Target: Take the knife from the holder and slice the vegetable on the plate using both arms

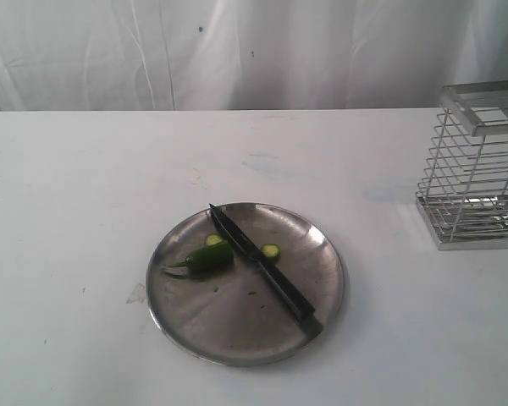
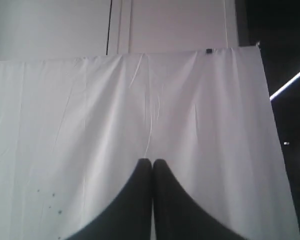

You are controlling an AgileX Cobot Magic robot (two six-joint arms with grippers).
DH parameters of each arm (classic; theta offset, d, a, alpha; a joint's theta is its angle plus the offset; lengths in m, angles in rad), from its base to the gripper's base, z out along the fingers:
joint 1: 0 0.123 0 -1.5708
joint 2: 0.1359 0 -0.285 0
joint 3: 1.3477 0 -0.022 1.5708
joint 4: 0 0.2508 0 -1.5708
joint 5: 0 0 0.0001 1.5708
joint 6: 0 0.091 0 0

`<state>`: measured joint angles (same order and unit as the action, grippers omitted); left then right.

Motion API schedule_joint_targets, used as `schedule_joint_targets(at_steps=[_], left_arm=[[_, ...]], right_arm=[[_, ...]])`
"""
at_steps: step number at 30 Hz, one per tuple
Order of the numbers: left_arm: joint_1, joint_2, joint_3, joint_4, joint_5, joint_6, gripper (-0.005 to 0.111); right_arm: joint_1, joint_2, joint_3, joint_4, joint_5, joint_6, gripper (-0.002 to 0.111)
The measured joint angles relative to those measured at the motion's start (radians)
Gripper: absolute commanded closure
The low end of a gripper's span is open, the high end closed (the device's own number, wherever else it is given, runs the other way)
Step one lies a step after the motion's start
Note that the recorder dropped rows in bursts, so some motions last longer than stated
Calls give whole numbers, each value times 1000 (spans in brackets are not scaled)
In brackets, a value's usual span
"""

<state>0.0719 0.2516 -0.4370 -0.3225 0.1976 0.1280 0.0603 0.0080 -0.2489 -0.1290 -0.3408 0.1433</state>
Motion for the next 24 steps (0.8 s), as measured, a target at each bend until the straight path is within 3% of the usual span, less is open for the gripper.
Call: schedule_joint_targets(at_steps=[6,11,16,24], left_arm=[[0,0,0,0,2,0,107],[0,0,0,0,4,2,107],[0,0,0,0,4,2,107],[0,-1,0,0,4,4,107]], right_arm=[[-9,-4,234,198,-61,5,108],[-36,-4,241,209,246,-143,108],[-43,-4,245,123,598,-55,108],[-43,-4,247,151,681,-12,108]])
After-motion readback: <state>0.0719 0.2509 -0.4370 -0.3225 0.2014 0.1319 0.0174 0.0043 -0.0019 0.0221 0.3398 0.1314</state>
